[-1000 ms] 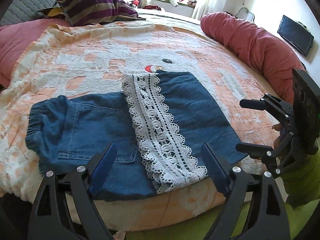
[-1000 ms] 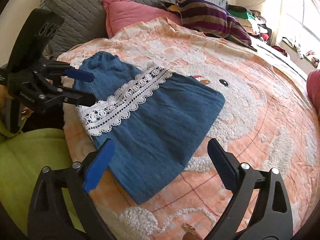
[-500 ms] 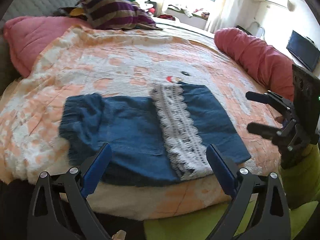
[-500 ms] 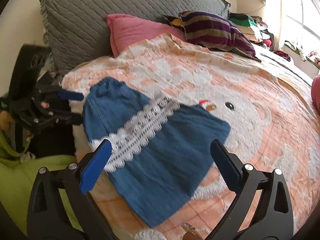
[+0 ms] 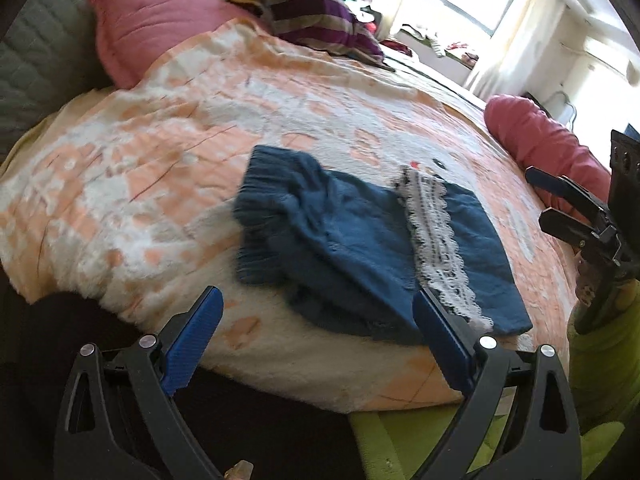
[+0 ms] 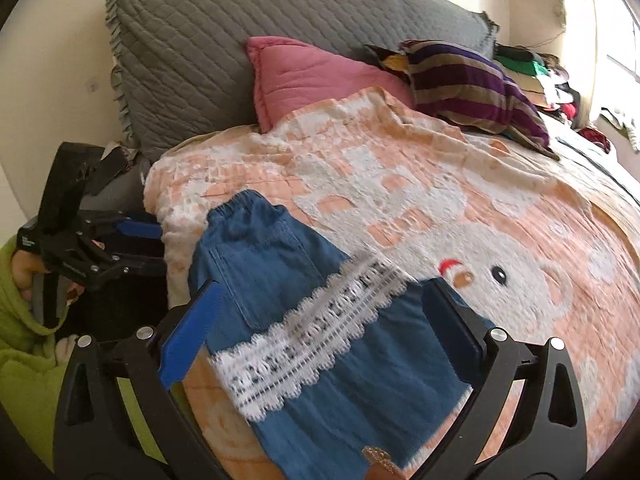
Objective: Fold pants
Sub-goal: 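Grasp the elastic waistband with the right tool and lift it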
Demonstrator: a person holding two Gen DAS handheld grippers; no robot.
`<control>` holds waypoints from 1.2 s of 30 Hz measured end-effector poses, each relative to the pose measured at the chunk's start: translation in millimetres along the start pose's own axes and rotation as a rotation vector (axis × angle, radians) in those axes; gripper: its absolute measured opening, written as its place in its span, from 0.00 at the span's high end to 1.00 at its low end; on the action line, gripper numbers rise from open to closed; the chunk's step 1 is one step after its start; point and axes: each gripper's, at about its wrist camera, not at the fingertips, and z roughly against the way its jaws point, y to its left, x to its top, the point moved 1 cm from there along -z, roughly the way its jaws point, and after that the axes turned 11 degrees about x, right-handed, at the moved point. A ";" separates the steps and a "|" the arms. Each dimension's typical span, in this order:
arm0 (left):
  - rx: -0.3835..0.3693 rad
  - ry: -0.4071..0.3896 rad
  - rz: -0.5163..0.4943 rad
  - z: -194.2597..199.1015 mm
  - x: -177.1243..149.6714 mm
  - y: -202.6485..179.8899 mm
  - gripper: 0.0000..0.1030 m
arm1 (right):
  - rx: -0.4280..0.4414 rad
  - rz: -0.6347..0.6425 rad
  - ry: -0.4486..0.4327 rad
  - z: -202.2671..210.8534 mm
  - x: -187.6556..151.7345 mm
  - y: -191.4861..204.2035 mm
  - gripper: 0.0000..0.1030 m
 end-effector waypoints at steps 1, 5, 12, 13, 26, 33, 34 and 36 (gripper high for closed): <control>0.000 0.004 0.007 -1.2 -0.3 1.6 0.08 | 0.008 0.004 0.008 -4.8 3.7 1.4 0.09; -0.013 0.020 0.030 -6.9 -1.7 4.4 0.08 | 0.029 0.025 0.039 -24.3 16.5 5.2 0.09; -0.064 0.071 0.083 -27.8 -6.4 0.5 0.08 | 0.109 0.037 0.101 -64.5 37.6 8.3 0.09; -0.069 0.079 0.087 -31.2 -6.0 -0.5 0.09 | 0.120 0.040 0.107 -69.1 39.9 8.4 0.09; -0.159 0.132 0.179 -67.3 -1.1 8.6 0.36 | 0.241 0.092 0.278 -163.0 78.4 9.6 0.09; -0.191 0.132 0.187 -68.2 -1.8 15.0 0.36 | 0.296 0.141 0.377 -217.4 90.2 27.2 0.09; -0.195 0.133 0.189 -68.6 -1.7 15.4 0.36 | 0.317 0.137 0.398 -227.3 90.6 29.4 0.09; -0.205 0.132 0.197 -69.0 -1.4 16.2 0.33 | 0.344 0.130 0.423 -237.8 89.4 31.1 0.09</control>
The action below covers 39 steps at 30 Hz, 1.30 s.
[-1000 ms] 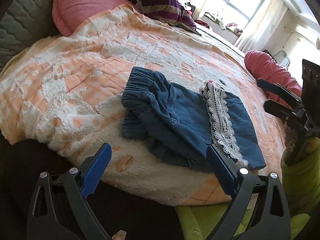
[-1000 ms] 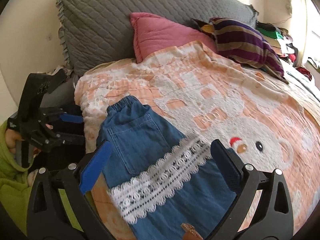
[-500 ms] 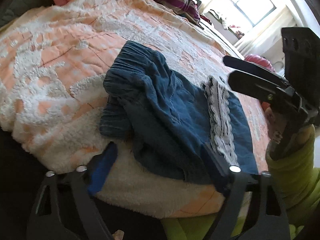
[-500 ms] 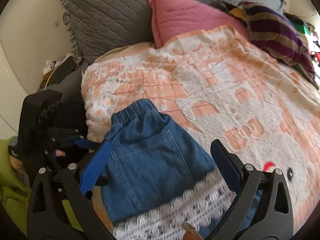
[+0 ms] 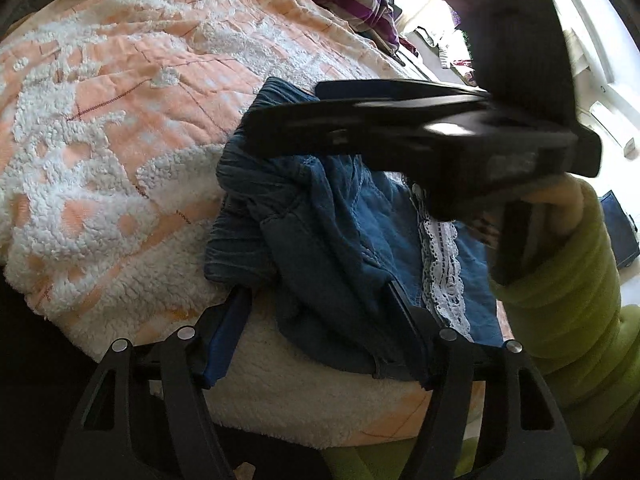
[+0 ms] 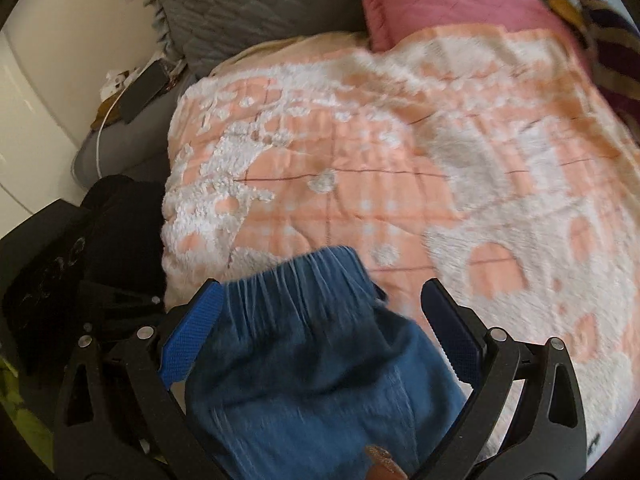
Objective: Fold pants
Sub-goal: 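Grasp the elastic waistband with the right tool and lift it, then fold the waistband over toward the lace hem with the right tool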
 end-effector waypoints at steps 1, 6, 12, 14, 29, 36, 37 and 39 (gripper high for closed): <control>-0.014 0.000 0.006 0.4 -0.3 1.2 0.29 | 0.017 -0.004 0.013 -7.0 1.2 -1.7 0.09; -0.054 0.000 0.019 -1.5 0.5 0.0 0.18 | 0.060 -0.027 0.017 -23.2 -4.0 -8.6 0.51; -0.029 -0.025 0.001 0.7 2.6 -14.7 0.26 | 0.075 -0.029 -0.106 19.4 -14.2 -6.2 0.73; -0.048 -0.037 -0.014 4.6 3.4 -24.9 0.31 | 0.077 -0.032 -0.173 47.0 -24.0 -4.6 0.73; -0.163 -0.021 -0.277 7.1 -0.2 -146.2 0.31 | 0.014 -0.117 -0.462 175.9 -119.0 -14.6 0.73; -0.337 0.089 -0.512 -16.4 -32.4 -215.8 0.30 | -0.065 -0.215 -0.538 206.5 -176.9 -26.2 0.73; -0.340 0.087 -0.528 -14.9 -35.5 -217.6 0.29 | -0.109 -0.246 -0.537 209.3 -186.7 -30.0 0.73; -0.330 0.053 -0.529 -5.1 -37.9 -215.7 0.29 | -0.166 -0.289 -0.519 209.5 -203.2 -34.3 0.59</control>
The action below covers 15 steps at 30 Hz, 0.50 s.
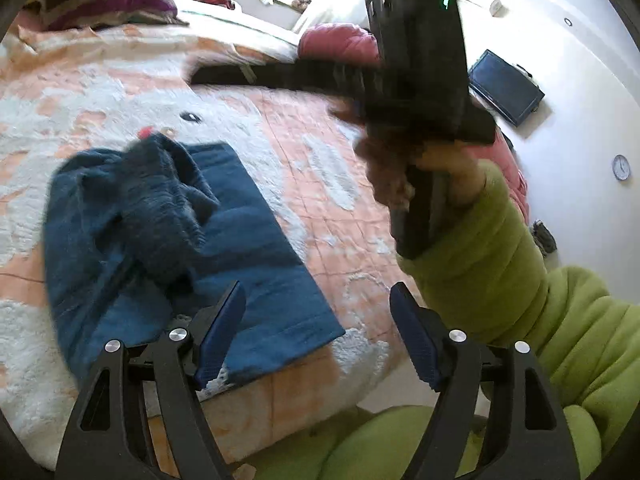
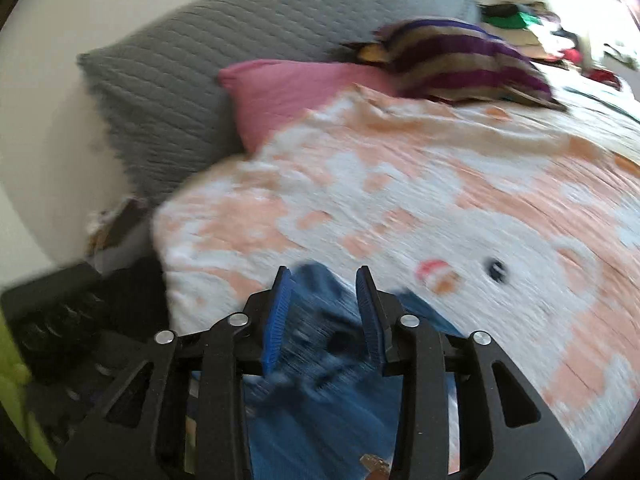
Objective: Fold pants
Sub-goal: 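Fold the waistband over toward the lace hem with the right tool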
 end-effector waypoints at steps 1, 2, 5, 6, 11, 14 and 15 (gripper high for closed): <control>0.021 -0.032 0.004 9.9 -0.9 3.7 0.29 | -0.012 -0.011 0.010 -0.1 -6.5 -1.6 0.53; 0.049 -0.066 0.014 22.2 -4.2 11.6 0.29 | -0.020 -0.020 0.029 -2.5 -11.0 -3.1 0.45; 0.196 -0.129 0.052 42.9 -2.9 28.9 0.22 | -0.002 -0.050 0.063 -14.5 -20.9 -3.3 0.42; 0.250 -0.130 0.062 46.5 -3.5 36.0 0.22 | 0.014 -0.062 0.069 -17.9 -22.6 -3.6 0.38; 0.296 -0.070 0.081 35.1 -6.0 50.6 0.22 | -0.041 -0.102 0.072 -28.2 -18.3 -14.1 0.35; 0.313 -0.059 0.012 27.5 -5.5 39.0 0.22 | -0.072 -0.058 0.109 -29.7 -19.3 -22.8 0.57; 0.325 -0.061 -0.015 26.8 -4.0 35.9 0.22 | -0.077 -0.043 0.129 -30.2 -21.6 -23.3 0.59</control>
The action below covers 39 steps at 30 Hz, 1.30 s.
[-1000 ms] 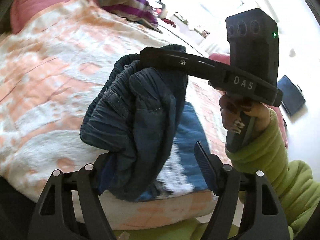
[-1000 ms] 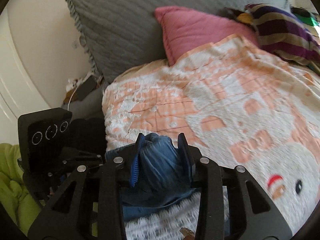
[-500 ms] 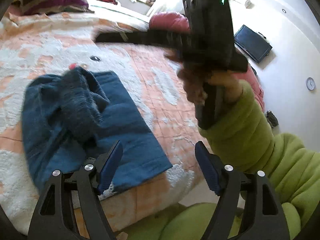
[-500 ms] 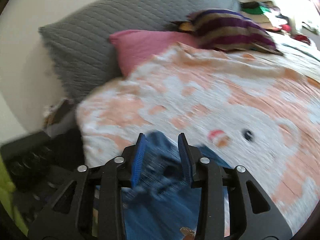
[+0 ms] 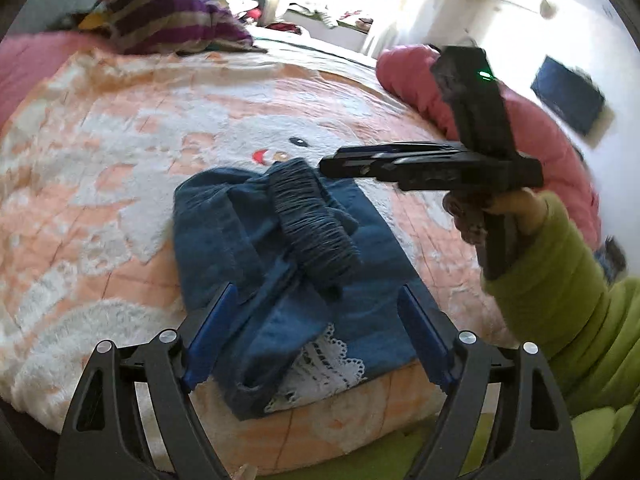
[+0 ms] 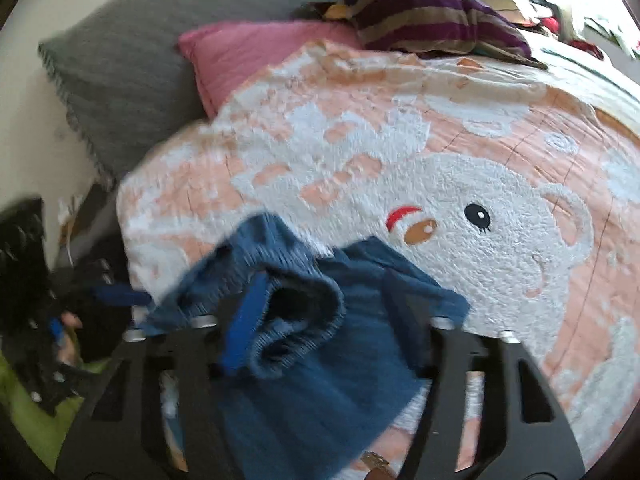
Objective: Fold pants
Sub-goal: 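Fold the waistband over toward the lace hem with the right tool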
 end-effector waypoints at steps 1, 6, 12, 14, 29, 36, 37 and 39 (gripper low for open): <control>0.009 -0.005 -0.019 -1.8 0.6 -8.2 0.23 | -0.009 0.021 0.027 -3.1 -3.0 0.0 0.60; 0.065 0.018 -0.064 -22.5 3.7 -17.1 0.24 | -0.001 0.069 0.055 -22.4 -3.4 -1.4 0.61; -0.008 0.043 0.057 -34.6 3.8 7.8 0.69 | 0.072 0.070 0.047 -37.1 1.0 7.0 0.95; -0.017 0.010 0.071 -22.9 3.4 12.1 0.69 | 0.114 0.069 0.004 -23.9 3.1 15.0 0.96; -0.193 0.071 -0.019 -20.4 -13.6 -23.3 0.45 | -0.034 -0.078 -0.014 15.6 -34.4 -17.6 0.85; -0.023 -0.005 0.025 0.8 -8.7 7.0 0.43 | 0.037 0.053 -0.099 21.5 -14.6 29.6 0.63; -0.004 0.014 0.025 -5.3 -9.5 7.3 0.44 | 0.041 0.064 -0.089 16.3 -12.1 33.4 0.63; 0.062 0.092 0.002 -25.5 -17.8 8.0 0.45 | 0.025 0.083 -0.040 -0.6 -11.8 36.1 0.63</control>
